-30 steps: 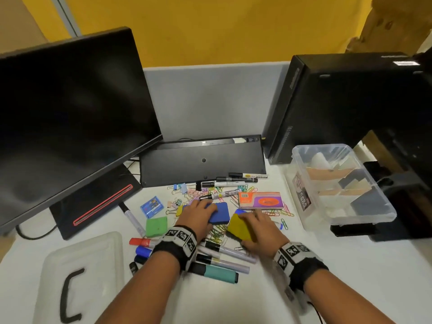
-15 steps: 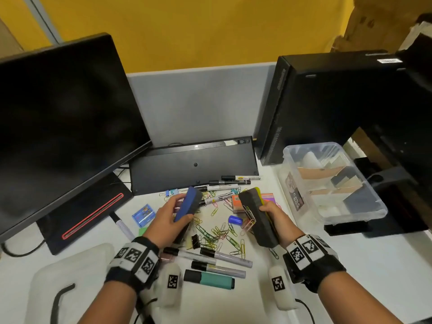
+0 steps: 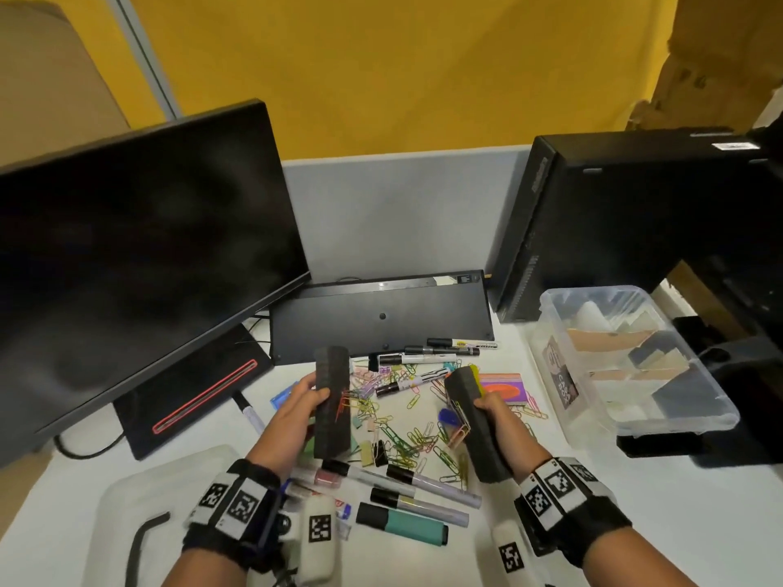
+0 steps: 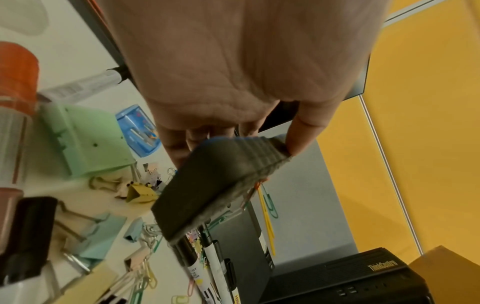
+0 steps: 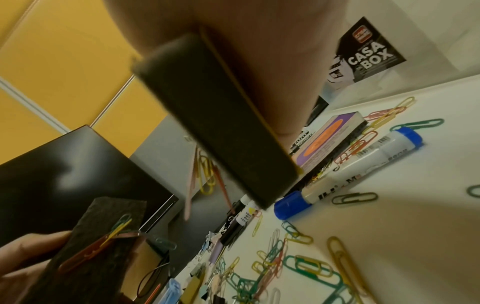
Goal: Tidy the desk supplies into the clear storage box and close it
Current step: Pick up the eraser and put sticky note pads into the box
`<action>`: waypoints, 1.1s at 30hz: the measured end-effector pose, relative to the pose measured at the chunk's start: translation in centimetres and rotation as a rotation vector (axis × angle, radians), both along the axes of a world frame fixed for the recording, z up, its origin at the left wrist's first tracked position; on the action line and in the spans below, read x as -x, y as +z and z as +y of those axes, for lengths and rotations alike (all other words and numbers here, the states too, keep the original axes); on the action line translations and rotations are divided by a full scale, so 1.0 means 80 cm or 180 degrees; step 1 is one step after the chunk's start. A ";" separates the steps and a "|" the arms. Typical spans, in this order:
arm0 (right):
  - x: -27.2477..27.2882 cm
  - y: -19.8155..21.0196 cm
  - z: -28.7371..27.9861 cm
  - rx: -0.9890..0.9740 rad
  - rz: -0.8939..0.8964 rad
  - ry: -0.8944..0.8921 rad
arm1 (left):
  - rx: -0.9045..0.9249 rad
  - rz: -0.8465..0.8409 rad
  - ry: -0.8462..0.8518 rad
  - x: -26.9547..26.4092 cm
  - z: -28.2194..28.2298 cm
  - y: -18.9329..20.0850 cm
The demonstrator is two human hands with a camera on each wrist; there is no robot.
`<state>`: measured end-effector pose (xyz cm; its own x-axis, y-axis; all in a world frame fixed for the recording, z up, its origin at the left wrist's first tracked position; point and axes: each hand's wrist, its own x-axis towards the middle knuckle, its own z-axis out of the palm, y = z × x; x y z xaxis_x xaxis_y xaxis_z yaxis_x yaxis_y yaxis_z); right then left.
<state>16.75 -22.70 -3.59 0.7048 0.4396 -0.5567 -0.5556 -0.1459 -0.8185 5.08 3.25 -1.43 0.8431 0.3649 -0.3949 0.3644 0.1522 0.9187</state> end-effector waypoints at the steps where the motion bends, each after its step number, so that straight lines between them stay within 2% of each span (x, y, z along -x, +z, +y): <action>1: -0.002 -0.008 0.000 -0.0023 -0.0015 -0.0026 | 0.0042 -0.0025 0.0040 -0.003 -0.002 0.000; 8: 0.000 0.002 0.013 -0.0201 -0.0058 -0.0276 | 0.0427 -0.0019 0.0223 -0.025 -0.013 -0.006; 10: 0.000 0.007 0.022 -0.0002 -0.0391 -0.0013 | 0.0598 -0.0006 0.0249 -0.029 -0.017 -0.006; 13: 0.007 0.020 0.033 0.0440 -0.1062 0.0742 | 0.0785 0.0008 0.0333 -0.033 -0.020 -0.007; 16: 0.010 0.026 0.037 0.0528 -0.1556 0.0841 | 0.1037 0.0042 0.0456 -0.036 -0.020 -0.011; 18: 0.012 0.026 0.033 0.0794 -0.2109 0.0958 | 0.1220 0.0094 0.0516 -0.038 -0.018 -0.013; 20: 0.016 0.023 0.027 0.1042 -0.2713 0.1356 | 0.1304 0.0152 0.0520 -0.039 -0.017 -0.013; 22: 0.020 0.025 0.026 0.1212 -0.3027 0.1794 | 0.1343 0.0130 0.0494 -0.041 -0.018 -0.013; 25: 0.019 0.027 0.032 0.1144 -0.3162 0.2049 | 0.1313 0.0130 0.0381 -0.046 -0.022 -0.010; 29: 0.014 0.031 0.052 0.0787 -0.2958 0.2110 | 0.1271 0.0227 0.0196 -0.052 -0.034 -0.006; 33: 0.006 0.035 0.057 0.0872 -0.2947 0.2142 | 0.1222 0.0282 0.0241 -0.055 -0.036 -0.012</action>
